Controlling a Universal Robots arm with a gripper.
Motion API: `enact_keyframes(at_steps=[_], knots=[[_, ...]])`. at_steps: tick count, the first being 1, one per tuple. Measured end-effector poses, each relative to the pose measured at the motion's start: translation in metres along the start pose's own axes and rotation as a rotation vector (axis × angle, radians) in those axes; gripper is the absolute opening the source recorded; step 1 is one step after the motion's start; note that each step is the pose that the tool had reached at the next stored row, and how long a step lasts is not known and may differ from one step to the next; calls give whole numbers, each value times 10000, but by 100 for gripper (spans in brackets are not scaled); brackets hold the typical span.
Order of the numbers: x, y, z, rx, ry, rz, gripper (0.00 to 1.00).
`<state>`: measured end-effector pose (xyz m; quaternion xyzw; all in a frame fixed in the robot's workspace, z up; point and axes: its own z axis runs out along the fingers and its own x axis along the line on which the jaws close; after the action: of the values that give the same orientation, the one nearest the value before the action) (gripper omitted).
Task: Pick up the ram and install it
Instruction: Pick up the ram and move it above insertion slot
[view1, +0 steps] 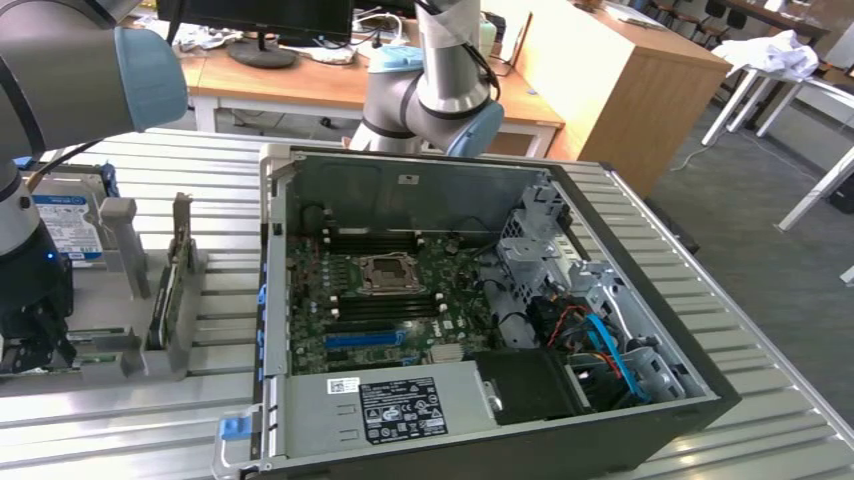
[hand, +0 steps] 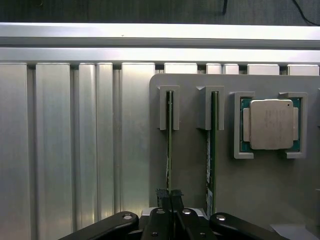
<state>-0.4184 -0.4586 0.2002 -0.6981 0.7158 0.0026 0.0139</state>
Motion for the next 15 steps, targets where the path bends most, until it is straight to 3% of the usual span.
enact_keyframes(at_steps=[15], knots=[[0,0,0,-4,-2,-144,12]])
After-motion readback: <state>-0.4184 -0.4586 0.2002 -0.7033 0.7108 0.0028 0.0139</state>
